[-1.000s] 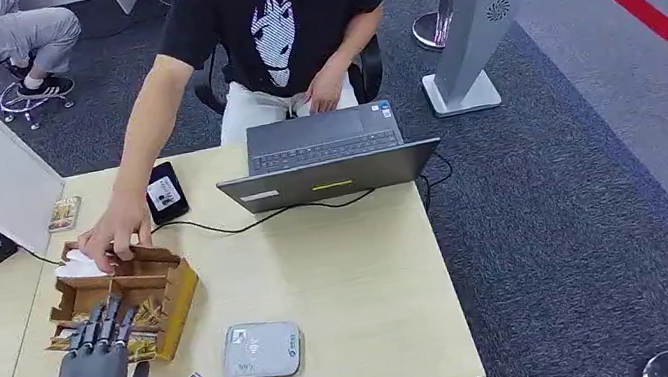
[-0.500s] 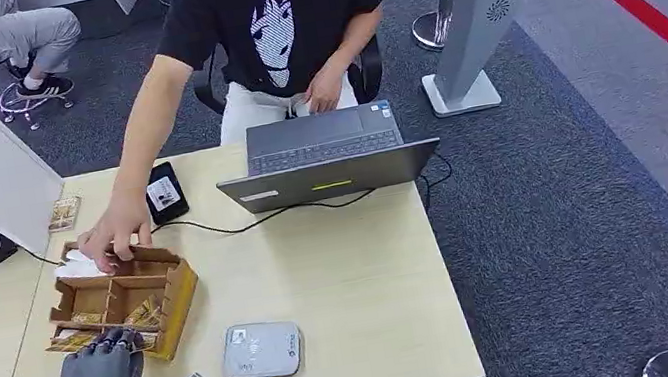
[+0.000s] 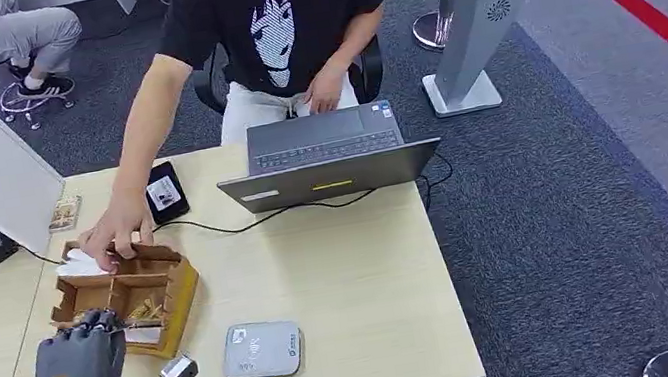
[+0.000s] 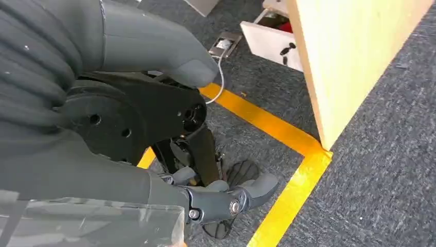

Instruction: Pass the card to the sensor for recognition and then transmit it.

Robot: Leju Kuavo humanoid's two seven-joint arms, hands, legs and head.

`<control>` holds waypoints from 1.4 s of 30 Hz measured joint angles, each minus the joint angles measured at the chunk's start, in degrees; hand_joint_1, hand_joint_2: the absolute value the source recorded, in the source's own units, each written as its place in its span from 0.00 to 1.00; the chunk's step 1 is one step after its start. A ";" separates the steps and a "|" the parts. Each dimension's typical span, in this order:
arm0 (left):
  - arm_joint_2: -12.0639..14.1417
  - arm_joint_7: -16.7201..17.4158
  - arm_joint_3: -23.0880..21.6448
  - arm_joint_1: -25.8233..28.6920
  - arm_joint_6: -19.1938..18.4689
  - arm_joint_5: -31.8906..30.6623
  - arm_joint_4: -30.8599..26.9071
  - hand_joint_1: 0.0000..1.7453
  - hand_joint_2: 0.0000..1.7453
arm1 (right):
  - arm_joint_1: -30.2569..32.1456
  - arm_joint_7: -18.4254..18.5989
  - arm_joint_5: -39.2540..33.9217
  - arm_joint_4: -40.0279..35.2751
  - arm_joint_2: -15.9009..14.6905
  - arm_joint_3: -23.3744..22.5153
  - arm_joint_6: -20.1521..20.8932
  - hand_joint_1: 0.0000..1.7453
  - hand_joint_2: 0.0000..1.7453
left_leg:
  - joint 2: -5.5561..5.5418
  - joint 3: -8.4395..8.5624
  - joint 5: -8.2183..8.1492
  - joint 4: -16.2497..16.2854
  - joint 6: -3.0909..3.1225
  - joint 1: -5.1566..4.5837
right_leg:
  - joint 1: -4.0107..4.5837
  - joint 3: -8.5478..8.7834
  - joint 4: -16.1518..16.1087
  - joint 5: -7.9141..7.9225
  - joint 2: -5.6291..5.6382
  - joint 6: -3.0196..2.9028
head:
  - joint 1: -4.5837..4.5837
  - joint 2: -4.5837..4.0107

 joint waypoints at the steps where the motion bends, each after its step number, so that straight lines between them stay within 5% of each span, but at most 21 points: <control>1: -0.04 0.00 0.09 -0.24 0.00 -0.11 -0.74 1.00 1.00 | 0.02 0.02 0.13 0.00 0.00 0.02 0.00 0.00 1.00 | 0.01 0.01 0.00 0.00 0.00 0.00 | 0.00 -0.01 0.00 0.00 0.00 0.00 | 0.00 0.00; 9: 3.30 3.61 3.39 -16.18 -10.89 0.42 -2.75 1.00 1.00 | -0.20 0.81 3.83 0.13 -0.09 2.45 1.46 0.00 1.00 | -0.23 -0.10 0.31 0.01 -0.08 0.05 | 0.03 -0.05 0.07 0.19 -0.18 -0.14 | 0.00 0.00; 15: 5.99 4.46 6.05 -26.17 -14.86 -0.87 0.51 1.00 1.00 | -0.23 1.73 4.31 0.50 -0.20 3.52 0.83 0.00 1.00 | -0.22 -0.08 0.40 0.01 -0.16 0.05 | 0.04 -0.06 0.08 0.24 -0.14 -0.13 | 0.00 0.00; 35: 6.16 7.96 9.97 -33.22 -18.23 -2.47 19.28 1.00 1.00 | -0.72 2.73 7.17 1.42 -0.22 5.86 -0.11 0.00 1.00 | 0.41 -0.12 0.39 0.01 -0.22 0.06 | 0.04 -0.32 0.11 0.44 0.58 -0.21 | 0.00 0.00; 36: 6.03 7.96 10.03 -33.22 -18.18 -2.51 19.65 0.20 1.00 | -0.70 2.73 7.17 1.42 -0.22 5.88 -0.15 0.00 1.00 | 0.45 -0.12 0.38 0.01 -0.22 0.05 | 0.04 -0.34 0.10 0.44 0.63 -0.21 | 0.00 0.00; 37: 5.86 7.94 10.05 -33.21 -18.19 -2.62 19.89 0.00 1.00 | -0.68 2.73 7.17 1.42 -0.22 5.88 -0.20 0.00 1.00 | 0.49 -0.14 0.35 0.01 -0.23 0.05 | 0.04 -0.37 0.10 0.44 0.69 -0.21 | 0.00 0.00; 42: 5.29 6.83 10.25 -32.73 -17.30 -2.73 20.09 0.00 1.00 | -0.64 2.73 7.04 1.42 -0.22 5.88 -0.20 0.00 1.00 | 0.33 -0.24 0.33 0.01 -0.24 0.05 | 0.04 -0.44 0.09 0.40 0.54 -0.20 | 0.00 0.00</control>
